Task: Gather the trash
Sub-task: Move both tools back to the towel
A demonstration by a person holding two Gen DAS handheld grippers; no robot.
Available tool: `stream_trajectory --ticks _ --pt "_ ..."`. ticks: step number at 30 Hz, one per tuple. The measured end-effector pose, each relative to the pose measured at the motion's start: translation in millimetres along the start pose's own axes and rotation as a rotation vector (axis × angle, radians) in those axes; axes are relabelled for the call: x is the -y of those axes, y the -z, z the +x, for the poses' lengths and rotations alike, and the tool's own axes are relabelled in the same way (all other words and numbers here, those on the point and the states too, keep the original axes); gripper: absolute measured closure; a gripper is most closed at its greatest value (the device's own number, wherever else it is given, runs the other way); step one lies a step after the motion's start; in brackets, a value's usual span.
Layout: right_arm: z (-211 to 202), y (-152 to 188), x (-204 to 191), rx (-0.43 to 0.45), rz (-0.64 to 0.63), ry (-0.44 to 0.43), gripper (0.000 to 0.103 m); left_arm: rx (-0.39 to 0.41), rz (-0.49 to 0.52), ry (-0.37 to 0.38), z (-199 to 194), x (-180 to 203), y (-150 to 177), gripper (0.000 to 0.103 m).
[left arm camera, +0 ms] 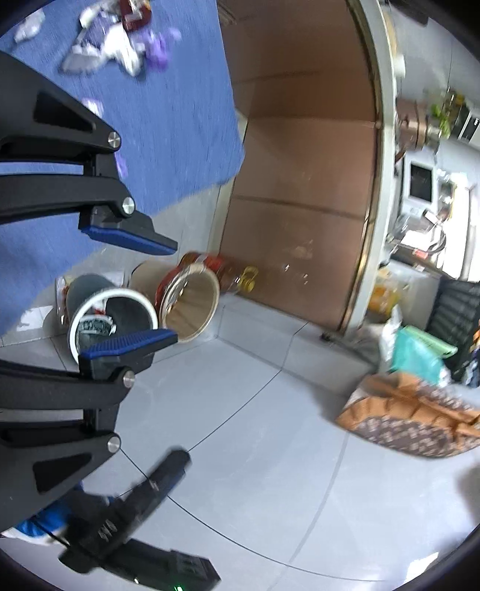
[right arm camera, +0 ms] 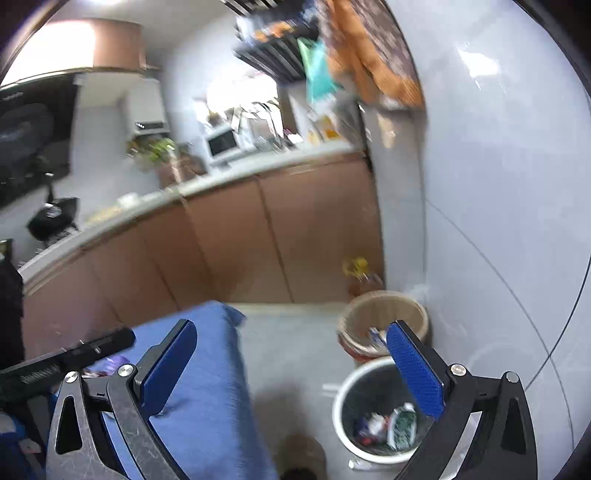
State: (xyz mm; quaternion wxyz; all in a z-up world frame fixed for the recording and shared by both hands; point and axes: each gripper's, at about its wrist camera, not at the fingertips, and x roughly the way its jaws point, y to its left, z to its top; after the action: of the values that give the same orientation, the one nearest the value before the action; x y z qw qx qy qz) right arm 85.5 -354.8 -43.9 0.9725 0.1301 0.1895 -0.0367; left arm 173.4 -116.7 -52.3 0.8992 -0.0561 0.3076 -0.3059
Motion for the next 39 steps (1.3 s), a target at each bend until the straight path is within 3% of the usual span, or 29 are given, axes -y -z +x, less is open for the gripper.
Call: stream_trajectory --ticks 5,13,17,23,30,39 --pt "-23 -9 -38 0.071 -0.026 -0.1 0.0 0.039 -0.024 -0.068 -54 -33 5 0.063" --pt "-45 -10 -91 0.093 -0.064 -0.207 0.0 0.071 -0.068 -0.183 -124 -88 31 0.063" --pt "-54 -6 -109 0.082 -0.082 -0.257 0.0 0.095 -0.105 -0.231 -161 -117 45 0.063" --pt "-41 4 -132 -0.008 -0.083 -0.317 0.0 0.11 -0.19 -0.281 -198 -161 61 0.063" --pt "-7 29 -146 -0.117 -0.116 -0.362 0.0 0.081 -0.275 -0.314 -189 -188 72 0.063" --pt "49 64 -142 -0.27 -0.09 -0.404 0.0 -0.043 -0.418 -0.298 -119 -216 85 0.062"
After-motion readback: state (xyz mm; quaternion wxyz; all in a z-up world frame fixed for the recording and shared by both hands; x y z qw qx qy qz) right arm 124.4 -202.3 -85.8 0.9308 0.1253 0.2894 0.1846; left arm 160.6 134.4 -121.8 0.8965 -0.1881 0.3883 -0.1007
